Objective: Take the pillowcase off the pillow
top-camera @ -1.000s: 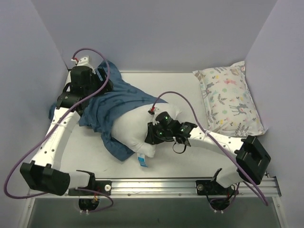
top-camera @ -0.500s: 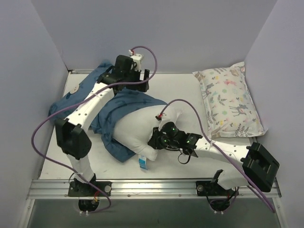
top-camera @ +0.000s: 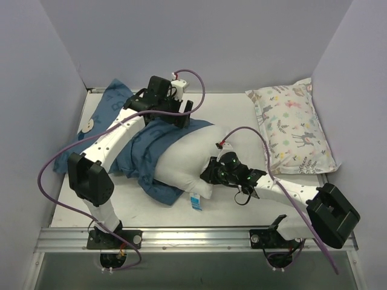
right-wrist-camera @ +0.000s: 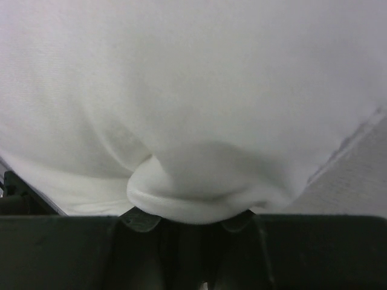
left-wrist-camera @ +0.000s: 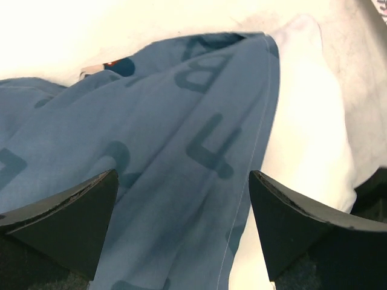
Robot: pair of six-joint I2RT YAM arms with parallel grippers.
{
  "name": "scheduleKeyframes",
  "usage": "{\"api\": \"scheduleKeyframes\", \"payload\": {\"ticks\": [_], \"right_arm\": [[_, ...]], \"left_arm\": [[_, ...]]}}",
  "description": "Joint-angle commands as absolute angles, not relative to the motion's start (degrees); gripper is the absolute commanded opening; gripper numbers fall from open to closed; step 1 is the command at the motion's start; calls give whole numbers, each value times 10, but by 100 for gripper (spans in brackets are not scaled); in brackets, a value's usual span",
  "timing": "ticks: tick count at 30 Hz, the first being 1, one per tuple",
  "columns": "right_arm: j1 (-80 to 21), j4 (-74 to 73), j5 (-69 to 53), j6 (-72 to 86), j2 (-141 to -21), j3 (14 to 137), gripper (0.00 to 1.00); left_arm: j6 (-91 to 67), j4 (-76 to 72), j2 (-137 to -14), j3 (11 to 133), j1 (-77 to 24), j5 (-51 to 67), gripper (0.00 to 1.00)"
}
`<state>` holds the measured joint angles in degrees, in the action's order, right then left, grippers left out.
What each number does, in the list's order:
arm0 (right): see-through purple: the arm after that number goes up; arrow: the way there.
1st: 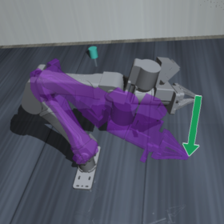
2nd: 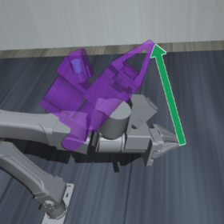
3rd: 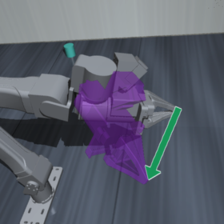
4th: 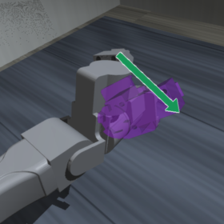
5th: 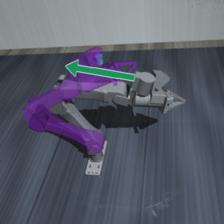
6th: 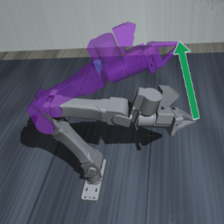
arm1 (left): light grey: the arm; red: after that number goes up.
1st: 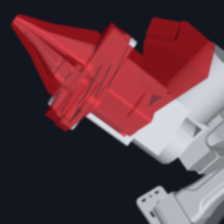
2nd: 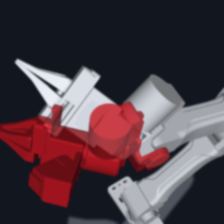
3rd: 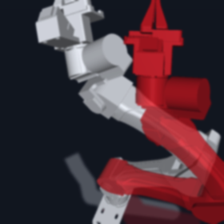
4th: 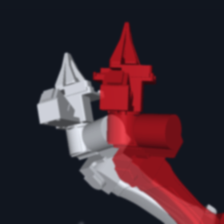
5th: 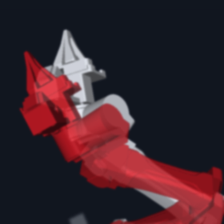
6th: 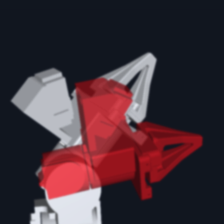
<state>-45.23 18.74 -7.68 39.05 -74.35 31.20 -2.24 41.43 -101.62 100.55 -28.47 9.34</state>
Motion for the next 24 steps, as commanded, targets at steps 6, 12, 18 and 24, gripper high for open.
{"api": "scheduleKeyframes", "payload": {"ticks": [6,12,18,24], "right_arm": [[-418,117,-68,382,-755,301,0],[-417,119,-58,391,-755,290,0],[-414,98,-46,392,-735,285,0],[-411,57,-28,398,-699,265,0]], "left_arm": [[25,412,-1032,1017,-316,56,97],[18,403,-1063,1029,-333,-38,83],[-15,367,-1070,1047,-333,-186,0],[-87,372,-1122,1127,-295,-343,0]]}}
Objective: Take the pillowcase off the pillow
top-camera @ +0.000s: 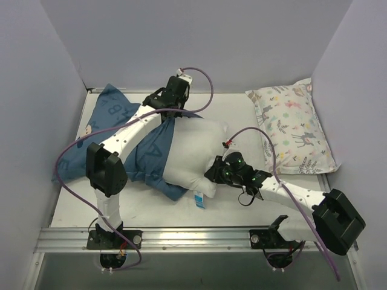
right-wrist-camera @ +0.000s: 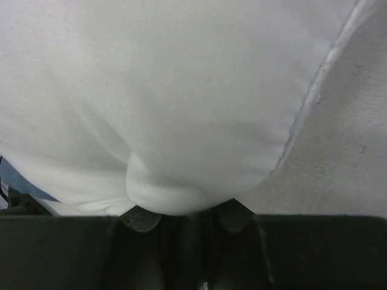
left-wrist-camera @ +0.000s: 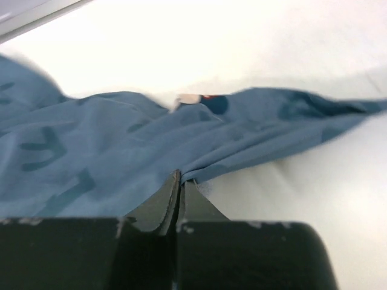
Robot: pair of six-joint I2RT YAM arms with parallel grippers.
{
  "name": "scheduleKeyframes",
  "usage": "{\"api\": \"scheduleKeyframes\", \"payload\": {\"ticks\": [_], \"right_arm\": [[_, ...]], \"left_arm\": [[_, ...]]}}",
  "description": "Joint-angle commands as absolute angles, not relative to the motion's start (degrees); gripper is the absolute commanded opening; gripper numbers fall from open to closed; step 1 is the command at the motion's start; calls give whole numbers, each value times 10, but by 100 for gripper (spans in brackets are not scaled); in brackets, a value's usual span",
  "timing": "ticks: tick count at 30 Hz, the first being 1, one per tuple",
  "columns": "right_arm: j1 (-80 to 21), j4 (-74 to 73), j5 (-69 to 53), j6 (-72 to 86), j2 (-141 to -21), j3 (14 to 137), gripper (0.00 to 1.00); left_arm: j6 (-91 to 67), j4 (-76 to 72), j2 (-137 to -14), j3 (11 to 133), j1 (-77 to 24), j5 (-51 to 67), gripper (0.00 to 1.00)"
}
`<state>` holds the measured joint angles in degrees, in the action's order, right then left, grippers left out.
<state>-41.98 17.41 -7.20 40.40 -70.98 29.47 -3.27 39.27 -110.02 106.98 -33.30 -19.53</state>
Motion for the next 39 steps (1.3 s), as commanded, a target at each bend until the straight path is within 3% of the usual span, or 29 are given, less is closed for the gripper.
{"api": "scheduleKeyframes", "payload": {"ticks": [1,5,11,19,22,23,24,26,29,34,39], "right_arm": [[-404,53,-20,402,-692,258,0],[-357,33,-38,413,-626,225,0],[-282,-28,-71,403,-530,228,0],[-297,-71,-105,374,-536,423,0],[-308,-98,-102,370,-540,509,0],[-308,-105,-104,370,-544,530,0],[-309,-112,-104,369,-548,556,0],[-329,-138,-84,367,-562,624,0],[-365,-152,-41,370,-585,686,0],[-381,-151,-11,381,-627,754,0],[-386,-153,24,372,-657,819,0]], "left_arm": [[-98,379,-1142,1153,-282,-360,0],[-159,414,-1167,1166,-201,-410,0],[-226,406,-1140,1086,-118,-418,0],[-175,338,-1091,1025,-179,-203,0],[-171,304,-1047,1006,-201,-116,24],[-163,295,-1033,1001,-211,-97,62],[-156,284,-1000,992,-217,-76,74],[-130,257,-963,991,-237,-55,84],[-125,253,-891,998,-286,-103,95],[-219,303,-750,943,-344,-287,95],[-340,356,-617,782,-388,-426,95]]}}
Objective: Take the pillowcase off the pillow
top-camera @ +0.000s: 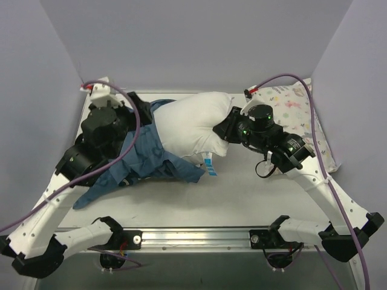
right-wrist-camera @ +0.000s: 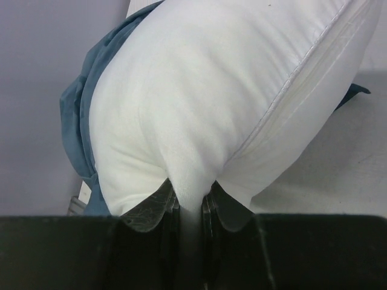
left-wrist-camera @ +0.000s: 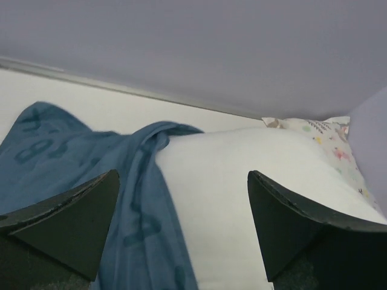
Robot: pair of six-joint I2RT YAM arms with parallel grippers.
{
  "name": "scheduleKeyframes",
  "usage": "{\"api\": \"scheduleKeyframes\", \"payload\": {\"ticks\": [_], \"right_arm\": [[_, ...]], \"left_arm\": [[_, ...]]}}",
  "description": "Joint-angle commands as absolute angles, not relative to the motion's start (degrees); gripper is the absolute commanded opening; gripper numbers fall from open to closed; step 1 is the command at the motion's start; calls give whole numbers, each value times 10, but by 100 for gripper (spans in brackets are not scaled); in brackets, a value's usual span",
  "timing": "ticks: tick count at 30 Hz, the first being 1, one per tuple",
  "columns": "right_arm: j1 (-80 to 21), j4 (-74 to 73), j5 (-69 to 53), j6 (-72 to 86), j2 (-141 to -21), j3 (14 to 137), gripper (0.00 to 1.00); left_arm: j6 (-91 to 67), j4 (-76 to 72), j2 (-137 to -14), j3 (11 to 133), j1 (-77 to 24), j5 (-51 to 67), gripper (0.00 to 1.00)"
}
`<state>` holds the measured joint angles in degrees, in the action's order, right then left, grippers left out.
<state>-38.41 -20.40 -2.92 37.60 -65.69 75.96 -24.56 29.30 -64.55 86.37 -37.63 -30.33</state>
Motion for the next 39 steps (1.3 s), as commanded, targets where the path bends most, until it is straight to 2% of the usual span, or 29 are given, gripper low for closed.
{"api": "scheduleKeyframes", "payload": {"ticks": [1,9,16,19,21,22,23,24,29,34,36,38,39], "right_arm": [[-385,-157,26,370,-668,829,0],[-383,-169,36,365,-706,860,0],[-384,-179,47,359,-699,847,0],[-383,-187,62,352,-689,841,0],[-383,-191,69,346,-684,840,0],[-384,-194,72,345,-679,840,0],[-383,-197,76,341,-676,842,0],[-383,-201,89,331,-674,843,0],[-357,-231,110,311,-638,847,0],[-338,-260,91,301,-600,862,0],[-337,-269,91,301,-597,861,0],[-322,-270,86,308,-603,843,0],[-311,-270,72,315,-613,834,0]], "left_arm": [[-361,379,-597,757,-391,-426,95],[-568,445,-422,557,-403,-382,95],[-606,398,-437,492,-402,-347,97],[-599,375,-459,486,-400,-359,95],[-566,351,-468,485,-394,-381,80],[-551,337,-470,490,-376,-388,40],[-520,337,-475,497,-365,-396,18],[-503,339,-479,521,-346,-399,0],[-359,357,-470,618,-217,-422,0],[-241,385,-509,783,-214,-497,0],[-163,389,-580,845,-213,-488,0],[-148,454,-654,965,-201,-469,0],[-144,489,-721,1001,-186,-411,0]]}}
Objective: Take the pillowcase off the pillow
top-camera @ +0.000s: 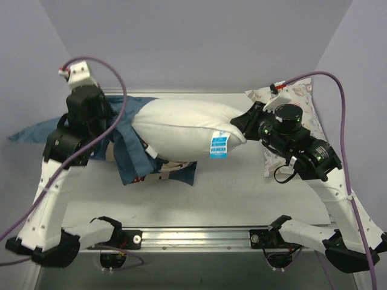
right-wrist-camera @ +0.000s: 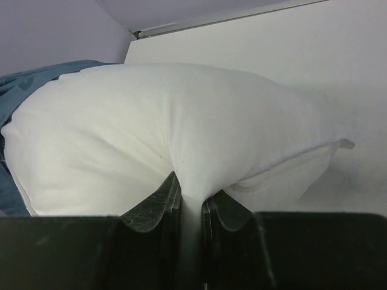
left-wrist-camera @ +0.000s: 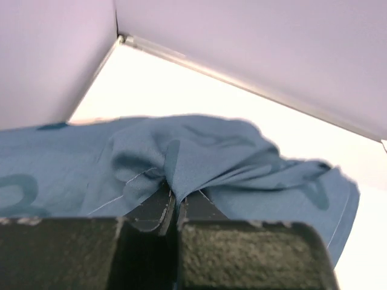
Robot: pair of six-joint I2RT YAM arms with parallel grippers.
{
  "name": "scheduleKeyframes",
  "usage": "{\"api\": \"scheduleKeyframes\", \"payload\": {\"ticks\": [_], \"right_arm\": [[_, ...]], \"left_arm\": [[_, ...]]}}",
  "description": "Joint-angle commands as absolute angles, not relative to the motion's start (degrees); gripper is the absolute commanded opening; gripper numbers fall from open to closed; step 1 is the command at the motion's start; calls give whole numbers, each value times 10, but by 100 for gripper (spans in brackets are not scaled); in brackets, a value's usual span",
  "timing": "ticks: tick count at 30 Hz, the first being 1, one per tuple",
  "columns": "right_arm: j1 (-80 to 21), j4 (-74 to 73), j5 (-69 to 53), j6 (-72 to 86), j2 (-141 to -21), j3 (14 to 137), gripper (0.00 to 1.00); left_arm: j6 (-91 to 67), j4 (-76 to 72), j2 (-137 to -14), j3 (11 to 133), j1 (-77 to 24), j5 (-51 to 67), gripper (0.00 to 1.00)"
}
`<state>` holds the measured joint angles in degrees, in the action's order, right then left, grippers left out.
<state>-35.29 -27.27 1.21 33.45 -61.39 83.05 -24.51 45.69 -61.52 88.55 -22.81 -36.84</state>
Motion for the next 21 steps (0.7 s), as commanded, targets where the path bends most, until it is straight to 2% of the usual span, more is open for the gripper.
{"api": "scheduleKeyframes", "payload": {"ticks": [1,5,6,9,11,15,16,17,19,20,21], "right_arm": [[-302,-269,58,322,-617,824,0],[-287,-253,47,335,-634,756,0],[-260,-246,20,340,-661,744,0],[-199,-208,-101,357,-738,699,0],[-184,-179,-112,359,-782,665,0],[-145,-163,-140,356,-916,707,0],[-142,-159,-141,354,-925,716,5],[-138,-156,-141,352,-930,728,26],[-131,-143,-134,342,-925,736,48],[-128,-126,-132,340,-911,730,66],[-126,-116,-132,338,-902,726,72]], "left_arm": [[-148,499,-749,1032,-180,-397,0],[-117,518,-879,1149,-152,-289,0],[-111,561,-956,1226,-150,-272,0],[-100,642,-1115,1353,-148,-217,0],[-104,642,-1168,1358,-147,-185,0],[-127,637,-1256,1347,-149,-167,0],[-133,631,-1256,1333,-149,-163,0],[-134,621,-1246,1321,-153,-169,0],[-134,592,-1236,1291,-154,-165,0],[-134,590,-1235,1291,-154,-165,0],[-133,591,-1237,1294,-155,-168,0]]}}
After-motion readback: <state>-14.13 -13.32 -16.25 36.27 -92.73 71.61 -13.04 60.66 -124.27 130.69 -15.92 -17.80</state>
